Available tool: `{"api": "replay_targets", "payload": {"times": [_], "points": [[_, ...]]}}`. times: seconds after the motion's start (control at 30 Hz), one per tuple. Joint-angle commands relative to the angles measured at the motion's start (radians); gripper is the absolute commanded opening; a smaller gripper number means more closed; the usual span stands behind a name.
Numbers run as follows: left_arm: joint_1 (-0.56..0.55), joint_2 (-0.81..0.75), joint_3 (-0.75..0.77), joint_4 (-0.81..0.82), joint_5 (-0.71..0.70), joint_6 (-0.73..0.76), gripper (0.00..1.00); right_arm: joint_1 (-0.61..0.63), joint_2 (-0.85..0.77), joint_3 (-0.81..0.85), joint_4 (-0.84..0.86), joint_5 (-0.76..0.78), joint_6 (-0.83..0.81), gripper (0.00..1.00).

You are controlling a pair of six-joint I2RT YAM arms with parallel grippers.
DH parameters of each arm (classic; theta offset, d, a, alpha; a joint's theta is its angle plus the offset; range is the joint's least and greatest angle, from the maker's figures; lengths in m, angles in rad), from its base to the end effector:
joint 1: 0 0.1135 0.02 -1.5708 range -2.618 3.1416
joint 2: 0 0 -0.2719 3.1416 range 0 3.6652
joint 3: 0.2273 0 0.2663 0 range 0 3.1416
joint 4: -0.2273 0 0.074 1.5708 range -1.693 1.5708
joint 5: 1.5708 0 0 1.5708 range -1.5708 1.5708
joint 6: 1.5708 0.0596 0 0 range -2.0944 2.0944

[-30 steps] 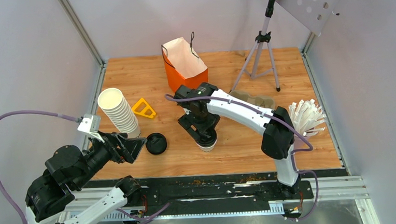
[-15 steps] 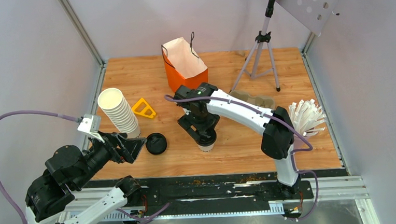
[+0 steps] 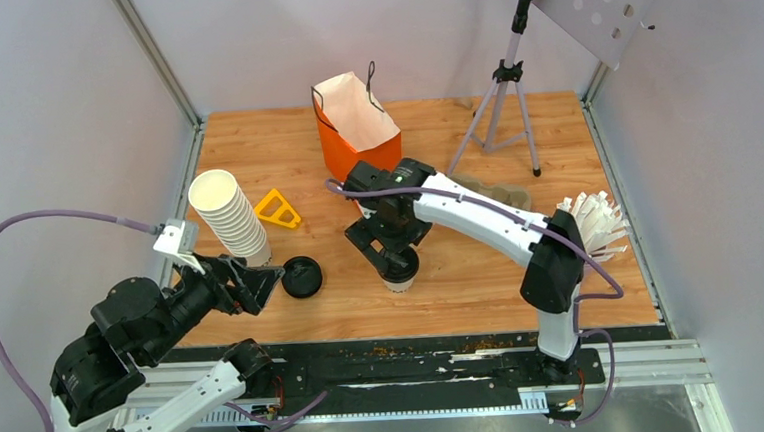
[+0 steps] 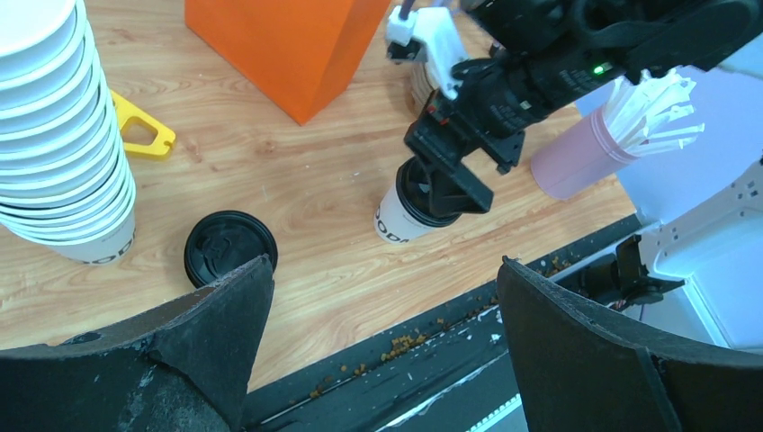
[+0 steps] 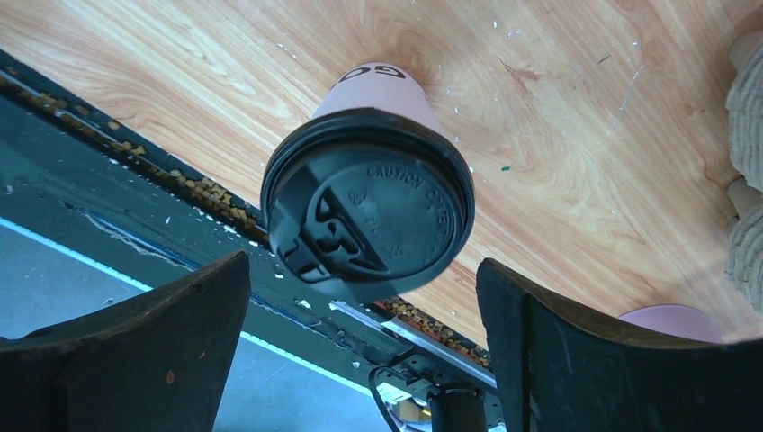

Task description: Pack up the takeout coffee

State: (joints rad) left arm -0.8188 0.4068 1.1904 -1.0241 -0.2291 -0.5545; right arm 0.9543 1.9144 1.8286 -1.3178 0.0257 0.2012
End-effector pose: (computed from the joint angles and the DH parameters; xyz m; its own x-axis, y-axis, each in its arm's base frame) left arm 0.0372 -0.0199 0.4153 -0.4335 -0.2872 -0.8542 0.3909 0.7941 -0.4654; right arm 0.2311 0.3234 0.2753 -0.7211 -0.6721 -0.1681 -0.6828 0.7305 0.0084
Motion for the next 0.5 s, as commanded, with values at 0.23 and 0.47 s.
{"api": "replay_targets", "payload": {"times": [0.23, 0.47], "points": [[-0.003, 0.179, 0.081, 0.007, 0.087, 0.045, 0.98, -0.029, -0.301, -0.173, 0.171, -0.010, 0.066, 0.89], [-0.003, 0.384, 0.085, 0.108, 0.254, 0.046, 0.88, -0.112, -0.450, -0.423, 0.402, -0.054, 0.130, 0.65]]}}
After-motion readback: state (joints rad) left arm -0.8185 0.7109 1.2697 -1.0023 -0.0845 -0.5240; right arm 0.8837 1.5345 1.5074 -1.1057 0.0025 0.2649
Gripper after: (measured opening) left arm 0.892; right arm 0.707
